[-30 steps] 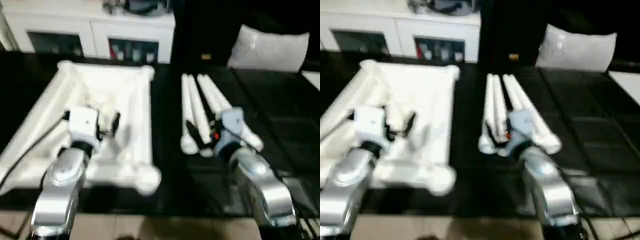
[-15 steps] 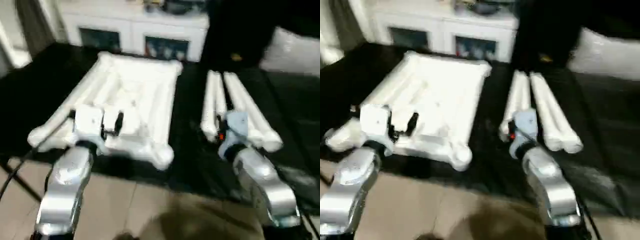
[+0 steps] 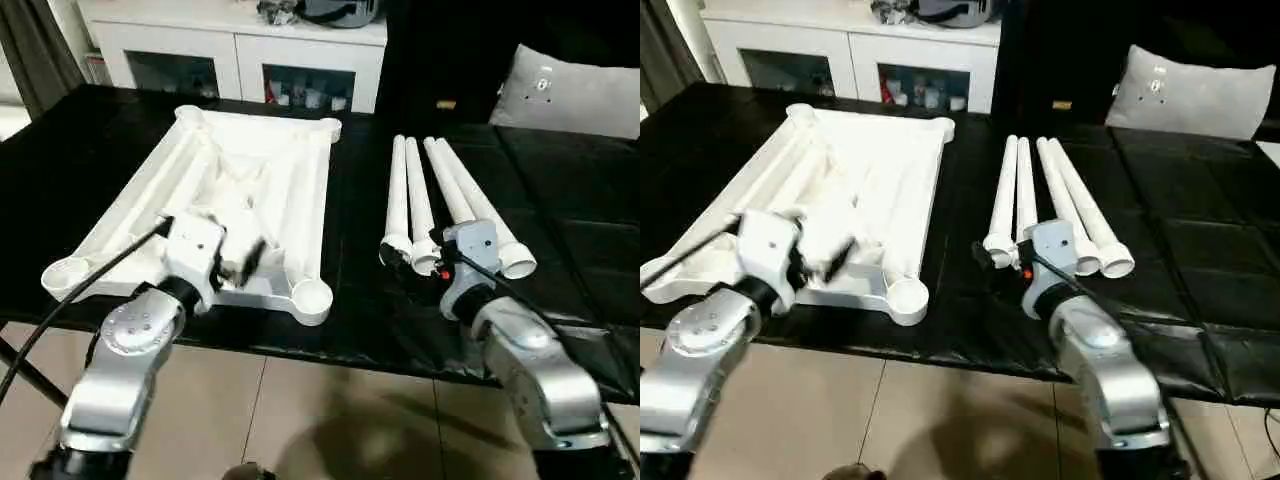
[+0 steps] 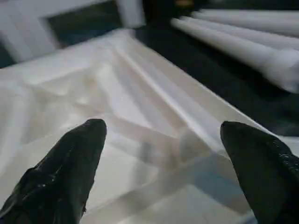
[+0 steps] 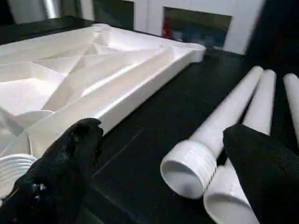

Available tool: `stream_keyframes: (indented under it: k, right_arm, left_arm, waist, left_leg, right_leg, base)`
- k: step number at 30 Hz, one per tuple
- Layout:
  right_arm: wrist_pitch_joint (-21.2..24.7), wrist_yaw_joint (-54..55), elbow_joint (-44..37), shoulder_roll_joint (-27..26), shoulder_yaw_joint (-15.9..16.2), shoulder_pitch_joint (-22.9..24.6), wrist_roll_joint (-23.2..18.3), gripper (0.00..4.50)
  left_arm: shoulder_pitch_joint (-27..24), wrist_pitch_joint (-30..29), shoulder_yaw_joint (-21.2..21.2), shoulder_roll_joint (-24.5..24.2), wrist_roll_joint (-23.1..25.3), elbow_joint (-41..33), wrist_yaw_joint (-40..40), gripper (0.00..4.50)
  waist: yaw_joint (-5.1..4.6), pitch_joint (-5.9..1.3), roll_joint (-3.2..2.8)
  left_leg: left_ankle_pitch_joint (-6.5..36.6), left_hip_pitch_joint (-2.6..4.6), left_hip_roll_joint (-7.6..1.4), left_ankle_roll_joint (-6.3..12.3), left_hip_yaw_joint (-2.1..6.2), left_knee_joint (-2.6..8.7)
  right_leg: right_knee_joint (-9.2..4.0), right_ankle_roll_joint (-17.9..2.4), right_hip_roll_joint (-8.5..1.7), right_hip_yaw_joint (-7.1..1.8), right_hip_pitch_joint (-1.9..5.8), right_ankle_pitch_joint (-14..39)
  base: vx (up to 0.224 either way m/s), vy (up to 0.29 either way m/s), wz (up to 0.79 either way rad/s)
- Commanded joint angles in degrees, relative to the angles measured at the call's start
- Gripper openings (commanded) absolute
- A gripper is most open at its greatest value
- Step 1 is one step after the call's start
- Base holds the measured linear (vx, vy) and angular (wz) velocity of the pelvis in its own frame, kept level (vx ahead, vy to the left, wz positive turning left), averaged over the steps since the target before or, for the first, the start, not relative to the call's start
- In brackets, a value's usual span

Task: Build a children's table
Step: Move to table, then move table base

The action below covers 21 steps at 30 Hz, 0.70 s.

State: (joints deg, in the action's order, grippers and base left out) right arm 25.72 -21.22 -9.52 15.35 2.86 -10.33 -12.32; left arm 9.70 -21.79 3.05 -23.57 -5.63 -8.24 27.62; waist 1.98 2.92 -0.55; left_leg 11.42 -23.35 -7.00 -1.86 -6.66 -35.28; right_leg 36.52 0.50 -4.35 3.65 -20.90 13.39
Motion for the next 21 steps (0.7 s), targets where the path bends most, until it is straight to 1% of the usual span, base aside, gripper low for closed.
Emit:
stream_keyframes:
  k: [1,2,3,4,5,7,8,9,10,11,12,13,15,16,17,18,19,20,21]
  right_arm:
    - [-1.2,-3.4,0.9,1.7,0.1,-1.4,-1.0,4.5]
    - [-2.0,-6.5,1.4,3.3,0.8,-1.8,-1.4,4.5]
    - [-2.8,-8.8,1.9,4.6,1.2,-2.1,-1.6,4.5]
    - [-3.2,-9.9,2.2,5.2,1.3,-2.3,-1.7,4.5]
    - [-3.7,-11.9,2.8,6.2,1.5,-2.5,-2.0,4.5]
    - [-4.2,-15.0,3.4,7.4,1.5,-2.8,-2.8,4.5]
    - [-4.2,-17.0,3.5,8.0,1.6,-2.9,-3.7,4.5]
    - [-4.2,-17.0,3.5,8.0,1.6,-2.9,-3.7,4.5]
    - [-4.2,-19.8,3.6,9.1,2.0,-3.2,-4.4,4.5]
    - [-4.0,-21.3,3.5,9.8,2.4,-3.3,-4.8,4.5]
    - [-3.6,-22.9,3.4,10.5,2.9,-3.4,-5.3,4.5]
    - [-2.6,-25.0,3.3,11.7,3.6,-3.5,-5.9,4.5]
    - [-1.4,-26.8,3.2,12.7,4.0,-3.7,-6.8,4.5]
    - [-0.6,-27.4,3.2,12.9,4.0,-3.9,-7.3,4.5]
    - [-0.4,-27.9,2.9,12.9,3.8,-4.1,-7.6,4.5]
    - [-0.2,-28.0,2.6,12.7,3.7,-4.0,-7.9,4.5]
    - [-0.4,-28.0,2.3,12.6,3.8,-3.9,-8.0,4.5]
    - [-0.5,-28.2,2.1,12.6,3.8,-3.9,-8.1,4.5]
    - [0.8,-28.9,1.8,13.3,4.7,-3.9,-8.0,4.5]
  left_arm:
    - [1.4,2.2,1.7,-2.3,-1.3,1.2,6.2,4.25]
    - [2.2,5.3,2.9,-4.3,-1.0,2.9,10.2,4.15]
    - [2.9,7.3,3.8,-5.6,-1.4,4.2,13.9,4.15]
    - [3.3,8.1,4.2,-6.3,-1.8,4.8,15.9,4.06]
    - [3.9,8.5,5.3,-7.6,-2.3,5.6,19.4,3.95]
    - [5.0,8.2,6.9,-9.4,-3.2,6.9,24.7,3.73]
    - [5.8,8.1,7.9,-10.4,-3.3,7.6,27.4,3.67]
    - [5.8,8.1,7.9,-10.4,-3.3,7.6,27.4,3.67]
    - [7.2,8.7,9.5,-11.5,-2.6,9.2,30.4,3.6]
    - [8.2,9.5,10.4,-12.1,-2.1,10.6,31.8,3.37]
    - [9.2,10.5,11.2,-12.5,-1.3,12.1,32.9,3.29]
    - [10.7,12.1,11.9,-12.9,-0.3,14.4,34.2,3.29]
    - [12.8,14.1,12.7,-13.2,1.1,17.9,35.6,3.15]
    - [14.1,15.2,13.2,-13.5,1.9,19.9,36.6,3.02]
    - [16.2,16.4,14.0,-14.0,2.9,23.1,38.1,2.89]
    - [17.0,17.1,14.6,-14.4,3.8,24.4,38.6,2.81]
    - [17.7,17.9,15.2,-14.9,4.8,25.6,38.8,2.76]
    - [18.2,18.4,15.6,-15.2,5.4,26.4,39.0,2.68]
    - [19.2,19.2,16.4,-15.5,6.4,28.2,39.4,2.58]
  waist:
    - [0.19,-2.83,-0.58]
    - [0.23,-2.9,-0.73]
    - [0.37,-3.07,-0.85]
    - [0.43,-3.03,-0.8]
    - [0.41,-3.33,-0.81]
    - [0.49,-3.48,-0.75]
    - [0.48,-3.65,-0.73]
    - [0.48,-3.65,-0.73]
    - [0.49,-3.71,-0.51]
    - [0.6,-3.81,-0.61]
    - [0.6,-3.79,-0.52]
    - [0.68,-3.66,-0.44]
    - [0.83,-3.6,-0.5]
    - [0.98,-3.48,-0.55]
    - [1.06,-3.56,-0.75]
    - [1.08,-3.48,-0.66]
    - [1.19,-3.45,-0.58]
    - [1.17,-3.39,-0.55]
    - [1.28,-3.42,-0.85]
  left_leg:
    - [20.2,1.01,-5.15,-1.97,2.1,5.92]
    - [19.0,0.9,-5.23,-1.64,2.02,5.94]
    - [16.8,1.14,-5.39,-1.23,1.63,5.88]
    - [16.3,1.25,-5.46,-0.84,1.46,5.84]
    - [13.0,1.17,-5.53,-0.19,1.01,5.73]
    - [11.2,1.39,-5.54,0.62,0.79,5.53]
    - [9.0,1.59,-5.55,1.53,0.45,5.31]
    - [9.0,1.59,-5.55,1.53,0.45,5.31]
    - [7.6,1.72,-5.51,3.06,0.02,5.06]
    - [6.6,1.93,-5.62,3.78,-0.1,4.95]
    - [6.3,1.98,-5.64,4.13,-0.2,4.92]
    - [6.4,1.91,-5.64,4.8,-0.25,4.89]
    - [7.2,2.12,-5.75,4.92,-0.37,4.89]
    - [8.4,2.16,-5.89,4.62,-0.38,5.03]
    - [9.5,2.34,-5.96,3.78,-0.43,5.09]
    - [10.1,2.4,-6.02,3.43,-0.44,5.22]
    - [11.3,2.4,-6.2,2.59,-0.45,5.36]
    - [11.6,2.33,-6.2,2.26,-0.46,5.45]
    - [12.4,2.55,-6.2,1.59,-0.51,5.46]
  right_leg:
    - [-5.37,-9.0,-4.99,-3.39,0.85,13.5]
    - [-5.24,-9.3,-4.98,-3.35,1.04,12.0]
    - [-5.0,-9.8,-4.74,-3.26,1.05,8.2]
    - [-5.01,-10.1,-4.79,-3.29,1.05,6.8]
    - [-4.23,-11.4,-4.55,-3.13,1.46,1.0]
    - [-3.97,-12.2,-4.57,-3.14,1.59,-2.5]
    - [-3.51,-13.6,-4.42,-2.98,1.72,-6.5]
    - [-3.51,-13.6,-4.42,-2.98,1.72,-6.5]
    - [-3.48,-14.5,-4.57,-3.01,1.93,-8.5]
    - [-3.35,-14.9,-4.57,-2.97,1.96,-9.2]
    - [-3.39,-15.1,-4.53,-2.95,1.91,-9.3]
    - [-3.55,-15.2,-4.54,-2.99,2.05,-8.5]
    - [-3.68,-15.5,-4.62,-3.02,1.97,-7.1]
    - [-3.87,-15.7,-4.79,-3.1,1.93,-4.5]
    - [-3.81,-15.8,-4.76,-3.11,1.81,-2.9]
    - [-3.93,-15.8,-4.72,-3.12,1.71,-2.2]
    - [-3.88,-15.9,-4.89,-3.15,1.78,-1.1]
    - [-3.98,-15.8,-4.89,-3.14,1.77,-0.3]
    - [-4.0,-15.6,-4.79,-3.15,1.58,0.4]
  base:
    - [0.0,0.0,0.0]
    - [0.0,0.0,0.0]
    - [0.0,0.0,0.0]
    - [0.054,-0.002,-0.04]
    - [0.054,-0.002,-0.04]
    - [0.055,0.005,-0.04]
    - [0.053,0.007,-0.03]
    - [0.0,0.0,0.0]
    - [0.0,0.0,0.0]
    - [0.0,0.0,0.0]
    - [0.0,0.0,0.0]
    - [0.0,0.0,0.0]
    - [0.0,0.0,0.0]
    - [0.0,0.0,0.0]
    - [0.0,0.0,0.0]
    - [0.0,0.0,0.0]
    - [0.0,0.0,0.0]
    - [0.0,0.0,0.0]
    - [0.0,0.0,0.0]
